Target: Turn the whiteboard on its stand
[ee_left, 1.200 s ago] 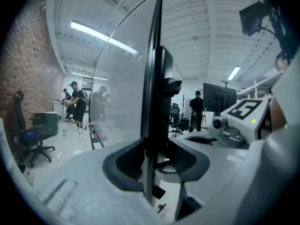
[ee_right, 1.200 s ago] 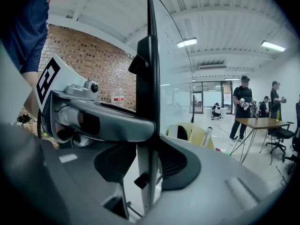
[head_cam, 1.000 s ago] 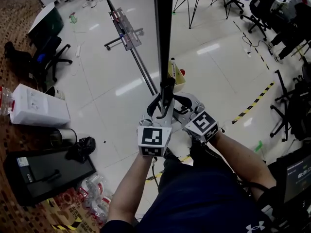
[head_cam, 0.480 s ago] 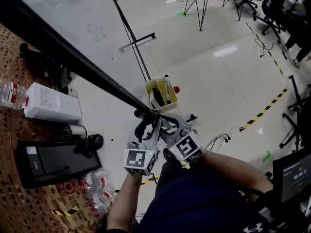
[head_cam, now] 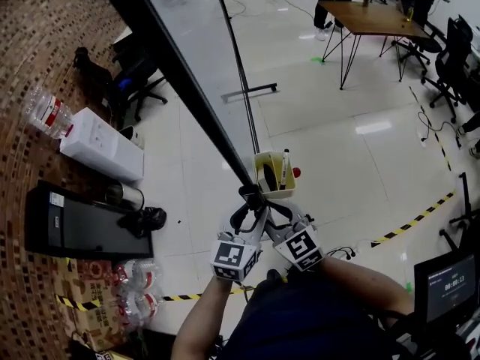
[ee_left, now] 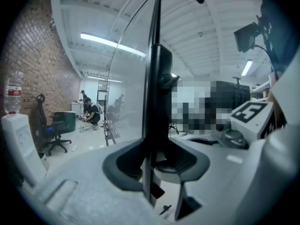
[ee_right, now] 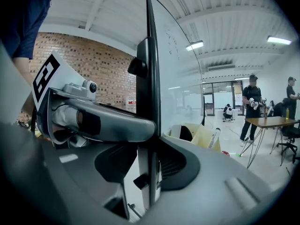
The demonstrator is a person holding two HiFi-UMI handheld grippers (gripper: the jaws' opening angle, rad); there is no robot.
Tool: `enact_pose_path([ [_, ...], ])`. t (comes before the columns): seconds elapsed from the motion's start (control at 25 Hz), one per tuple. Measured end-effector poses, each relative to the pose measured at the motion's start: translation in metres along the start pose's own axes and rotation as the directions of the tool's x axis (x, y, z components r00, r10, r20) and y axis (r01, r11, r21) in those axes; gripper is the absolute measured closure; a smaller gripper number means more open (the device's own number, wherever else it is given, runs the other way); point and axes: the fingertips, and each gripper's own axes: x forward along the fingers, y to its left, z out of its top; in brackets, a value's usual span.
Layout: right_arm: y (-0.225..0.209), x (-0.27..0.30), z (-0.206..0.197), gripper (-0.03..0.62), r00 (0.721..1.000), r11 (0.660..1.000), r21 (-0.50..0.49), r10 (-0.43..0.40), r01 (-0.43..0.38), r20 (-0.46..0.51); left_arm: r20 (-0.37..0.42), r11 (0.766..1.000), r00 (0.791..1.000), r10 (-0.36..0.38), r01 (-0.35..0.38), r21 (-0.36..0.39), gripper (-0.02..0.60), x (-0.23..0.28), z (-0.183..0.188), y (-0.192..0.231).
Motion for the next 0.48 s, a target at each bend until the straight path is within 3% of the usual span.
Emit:
enact_pose_path([
  [0.24,-0.001,-0.012,-0.002,0.453,1.000,1.000,-0.011,-0.010,0.010,0.002,0.054,1.000,0.998,-0.017,0.017,-0.015,0.422,-0.001,0.002,-0.014],
  [0.36,-0.001,-0.018,-0.002,0.453,1.000,1.000,-0.012,-0.020,0.020,-0.009,0.037,0.999,0.999,-0.029,0.031,-0.039,0.423,-0.005,0.008,-0.022],
  [0.48,0.001,-0.024,-0.004,0.451,0.999,1.000,-0.013,-0.024,0.023,-0.028,0.019,1.000,0.999,-0.027,0.027,-0.009,0.423,-0.006,-0.002,-0.024],
])
